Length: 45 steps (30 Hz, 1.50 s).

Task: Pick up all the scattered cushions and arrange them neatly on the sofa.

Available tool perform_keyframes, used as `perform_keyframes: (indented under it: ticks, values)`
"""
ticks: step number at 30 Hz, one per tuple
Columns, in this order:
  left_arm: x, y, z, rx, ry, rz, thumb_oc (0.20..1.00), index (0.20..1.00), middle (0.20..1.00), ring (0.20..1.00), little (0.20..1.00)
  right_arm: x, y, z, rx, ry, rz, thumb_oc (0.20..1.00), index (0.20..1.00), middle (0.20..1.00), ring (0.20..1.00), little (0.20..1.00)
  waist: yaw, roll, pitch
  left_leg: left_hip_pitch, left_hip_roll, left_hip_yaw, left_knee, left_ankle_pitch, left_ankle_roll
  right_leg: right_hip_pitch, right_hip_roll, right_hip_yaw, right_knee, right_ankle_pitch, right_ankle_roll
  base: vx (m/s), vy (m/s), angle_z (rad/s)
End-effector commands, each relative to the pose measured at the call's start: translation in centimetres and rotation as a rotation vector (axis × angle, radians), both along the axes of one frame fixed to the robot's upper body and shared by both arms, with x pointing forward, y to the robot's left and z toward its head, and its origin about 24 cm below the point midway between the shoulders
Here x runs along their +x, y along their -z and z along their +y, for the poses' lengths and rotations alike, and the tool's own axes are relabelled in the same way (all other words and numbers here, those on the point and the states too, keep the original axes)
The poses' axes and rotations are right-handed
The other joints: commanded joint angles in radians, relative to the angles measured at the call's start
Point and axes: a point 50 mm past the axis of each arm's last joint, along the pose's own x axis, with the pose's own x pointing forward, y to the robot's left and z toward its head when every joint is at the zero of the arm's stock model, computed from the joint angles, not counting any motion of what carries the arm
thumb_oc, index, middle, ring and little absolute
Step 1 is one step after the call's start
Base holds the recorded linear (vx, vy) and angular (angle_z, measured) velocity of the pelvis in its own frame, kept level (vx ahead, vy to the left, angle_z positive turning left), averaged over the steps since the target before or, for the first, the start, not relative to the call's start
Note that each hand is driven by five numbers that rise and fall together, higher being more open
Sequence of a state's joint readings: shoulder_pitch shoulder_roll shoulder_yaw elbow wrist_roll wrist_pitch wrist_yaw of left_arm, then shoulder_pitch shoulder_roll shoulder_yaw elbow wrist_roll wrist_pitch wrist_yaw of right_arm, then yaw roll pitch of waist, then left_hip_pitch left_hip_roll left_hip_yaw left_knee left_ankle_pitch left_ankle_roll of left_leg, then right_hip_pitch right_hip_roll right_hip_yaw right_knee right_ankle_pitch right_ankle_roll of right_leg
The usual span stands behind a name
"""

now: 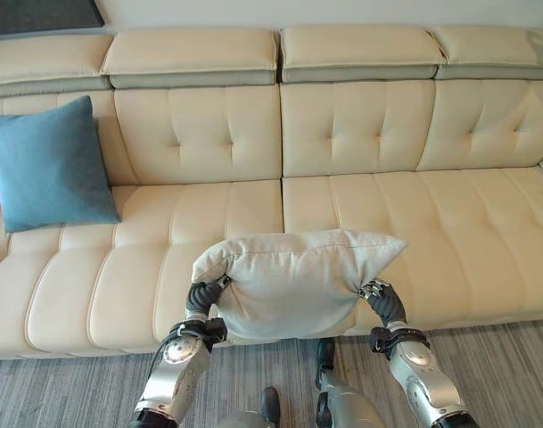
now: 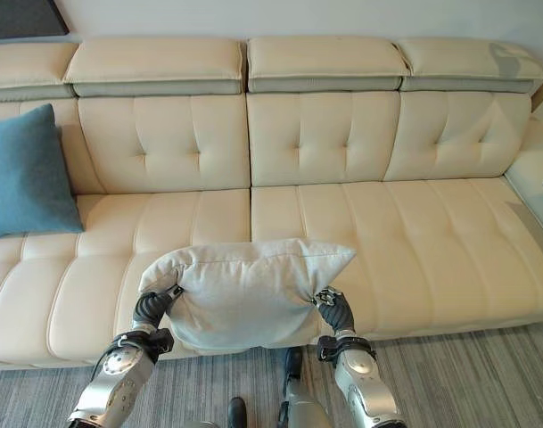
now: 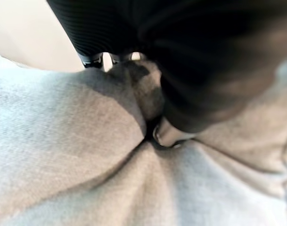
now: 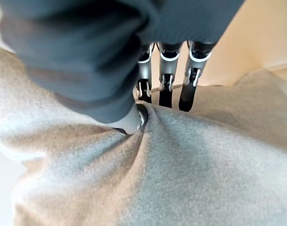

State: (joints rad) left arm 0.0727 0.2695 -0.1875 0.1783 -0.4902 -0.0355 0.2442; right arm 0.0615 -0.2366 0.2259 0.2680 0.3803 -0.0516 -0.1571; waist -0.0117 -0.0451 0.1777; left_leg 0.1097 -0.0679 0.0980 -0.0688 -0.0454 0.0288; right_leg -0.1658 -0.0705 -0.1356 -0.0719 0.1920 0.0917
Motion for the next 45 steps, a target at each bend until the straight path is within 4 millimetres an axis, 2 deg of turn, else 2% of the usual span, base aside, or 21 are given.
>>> perform_keyframes:
  ticks: [1,2,3,5,6,7,8,9,10,11,12,13,17,23,27,32,37,39,45]
  values:
    - [2.2,-4.0,-2.4,-0.062,0.095,-0.238,0.2,0.2,0.2,0.2,0.2,2.7,-4.8,1.5,0.061,-0.098,-0.263,0.2,0.2,0.2,0.2,0.2,-0.01,0.022,-0.036,-0.004,0.048,-0.022,0.208,-0.025,-0.07,0.09,0.058,-0.015,-0.015,-0.125,0.015,0.33,-0.245,0.54]
    - [2.0,-3.7,-2.6,-0.081,0.098,-0.227,0.2,0.2,0.2,0.2,0.2,2.7,-4.9,1.0,0.06,-0.092,-0.263,0.2,0.2,0.2,0.2,0.2,-0.006,0.021,-0.019,-0.084,0.047,-0.036,0.38,0.011,-0.095,0.128,0.053,-0.025,-0.015,-0.146,-0.007,0.22,-0.183,0.45]
    - [2.0,-3.7,-2.6,-0.081,0.098,-0.227,0.2,0.2,0.2,0.2,0.2,2.7,-4.9,1.0,0.06,-0.092,-0.263,0.2,0.2,0.2,0.2,0.2,-0.009,0.023,-0.021,-0.091,0.049,-0.038,0.389,0.007,-0.095,0.126,0.054,-0.028,-0.015,-0.146,-0.007,0.16,-0.168,0.46]
    - [2.0,-3.6,-2.7,-0.089,0.091,-0.222,0.2,0.2,0.2,0.2,0.2,2.8,-5.1,0.8,0.044,-0.097,-0.267,0.2,0.2,0.2,0.2,0.2,0.004,0.016,0.0,-0.17,0.044,-0.06,0.501,0.033,-0.101,0.164,0.052,-0.037,-0.015,-0.178,-0.03,0.14,-0.149,0.13]
    - [2.0,-3.6,-2.7,-0.089,0.091,-0.222,0.2,0.2,0.2,0.2,0.2,2.8,-5.1,0.8,0.044,-0.097,-0.267,0.2,0.2,0.2,0.2,0.2,0.003,0.016,0.0,-0.171,0.045,-0.06,0.503,0.032,-0.101,0.164,0.053,-0.037,-0.015,-0.178,-0.031,0.13,-0.127,-0.07]
    - [2.0,-3.5,-2.8,-0.095,0.085,-0.211,0.2,0.2,0.2,0.2,0.2,2.9,-5.2,0.8,0.039,-0.096,-0.272,0.2,0.2,0.2,0.2,0.2,0.003,0.008,0.001,-0.195,0.051,-0.051,0.463,0.014,-0.087,0.172,0.045,-0.04,-0.015,-0.185,-0.031,0.16,-0.087,0.14]
    - [2.1,-3.4,-2.9,-0.091,0.086,-0.206,0.2,0.2,0.2,0.2,0.2,3.2,-5.6,0.9,0.034,-0.088,-0.287,0.2,0.2,0.2,0.2,0.2,0.009,-0.004,0.0,-0.195,0.055,-0.056,0.308,-0.023,-0.062,0.184,0.037,-0.045,-0.015,-0.194,-0.025,0.16,-0.087,0.21]
    - [2.1,-3.4,-2.9,-0.091,0.086,-0.206,0.2,0.2,0.2,0.2,0.2,3.2,-5.6,0.9,0.034,-0.088,-0.287,0.2,0.2,0.2,0.2,0.2,0.009,-0.005,0.002,-0.188,0.053,-0.055,0.3,-0.02,-0.061,0.187,0.035,-0.045,-0.015,-0.195,-0.024,0.2,-0.043,0.17]
    - [2.2,-3.5,-3.2,-0.08,0.093,-0.209,0.2,0.2,0.2,0.2,0.2,3.5,-6.1,1.1,0.025,-0.084,-0.311,0.2,0.2,0.2,0.2,0.2,0.009,0.003,-0.001,-0.172,0.072,-0.076,0.115,0.049,-0.068,0.19,0.046,-0.046,-0.015,-0.198,-0.027,0.09,0.001,0.07]
    - [2.2,-3.5,-3.2,-0.08,0.093,-0.209,0.2,0.2,0.2,0.2,0.2,3.5,-6.1,1.1,0.025,-0.084,-0.311,0.2,0.2,0.2,0.2,0.2,0.009,0.003,0.0,-0.166,0.072,-0.076,0.106,0.054,-0.068,0.191,0.046,-0.046,-0.015,-0.198,-0.027,0.12,0.015,0.01]
    - [2.3,-3.6,-3.2,-0.077,0.091,-0.211,0.2,0.2,0.2,0.2,0.2,3.6,-6.4,1.1,0.024,-0.082,-0.322,0.2,0.2,0.2,0.2,0.2,0.007,0.011,-0.002,-0.172,0.086,-0.085,0.034,0.11,-0.082,0.192,0.051,-0.05,-0.015,-0.204,-0.03,0.07,0.039,0.03]
    - [2.4,-3.9,-3.4,-0.076,0.089,-0.222,0.2,0.2,0.2,0.2,0.2,3.9,-6.9,1.2,0.016,-0.079,-0.344,0.2,0.2,0.2,0.2,0.2,0.007,0.015,-0.001,-0.191,0.096,-0.09,-0.003,0.14,-0.096,0.202,0.05,-0.052,-0.015,-0.215,-0.033,0.17,0.092,-0.04]
    - [2.8,-4.4,-3.8,-0.075,0.095,-0.248,0.2,0.2,0.2,0.2,0.2,4.3,-7.9,2.0,0.014,-0.098,-0.393,0.2,0.2,0.2,0.2,0.2,-0.002,0.025,-0.022,-0.14,0.107,-0.058,-0.019,0.129,-0.111,0.24,0.058,-0.05,-0.015,-0.231,-0.038,0.16,0.106,-0.03]
    - [4.0,-5.2,-4.4,-0.047,0.101,-0.27,0.2,0.2,0.2,0.2,0.2,5.8,-9.8,3.4,-0.021,-0.115,-0.462,0.2,0.2,0.2,0.2,0.2,0.001,0.012,-0.061,-0.079,0.1,-0.029,-0.019,0.08,-0.094,0.271,0.037,-0.034,-0.015,-0.244,-0.026,0.15,0.134,-0.04]
    - [5.7,-5.9,-4.6,-0.019,0.094,-0.28,0.2,0.2,0.2,0.2,0.2,7.4,-11.1,4.2,-0.046,-0.106,-0.495,0.2,0.2,0.2,0.2,0.2,0.002,0.003,-0.066,-0.07,0.092,-0.013,-0.019,0.056,-0.078,0.271,0.024,-0.02,-0.015,-0.244,-0.01,0.1,0.128,-0.1]
    - [9.3,-8.7,-4.6,-0.005,0.051,-0.338,0.2,0.2,0.2,0.2,0.2,9.5,-13.3,6.4,-0.014,-0.113,-0.539,0.2,0.2,0.2,0.2,0.2,-0.002,0.002,-0.046,-0.094,0.08,0.004,-0.019,0.039,-0.056,0.234,0.006,0.0,-0.015,-0.234,0.008,0.06,0.126,-0.04]
    - [10.5,-9.8,-4.4,0.021,0.045,-0.359,0.2,0.2,0.2,0.2,0.2,9.9,-13.4,7.1,-0.002,-0.119,-0.533,0.2,0.2,0.2,0.2,0.2,-0.007,0.004,-0.032,-0.111,0.076,0.01,-0.019,0.04,-0.05,0.213,0.001,0.01,-0.015,-0.228,0.012,0.02,0.078,-0.12]
    - [11.9,-11.4,-4.4,0.055,0.034,-0.395,0.2,0.2,0.2,0.2,0.2,10.4,-13.4,8.6,0.017,-0.149,-0.516,0.2,0.2,0.2,0.2,0.2,-0.013,0.007,-0.003,-0.156,0.069,0.014,-0.019,0.049,-0.043,0.162,-0.002,0.025,-0.015,-0.212,0.019,-0.03,0.102,-0.1]
    - [13.3,-12.9,-4.2,0.122,0.015,-0.423,0.2,0.2,0.2,0.2,0.2,11.1,-13.0,10.7,0.016,-0.177,-0.471,0.2,0.2,0.2,0.2,0.2,-0.012,0.009,0.029,-0.221,0.064,0.014,-0.019,0.068,-0.039,0.093,-0.006,0.035,-0.015,-0.188,0.02,0.0,0.055,-0.13]
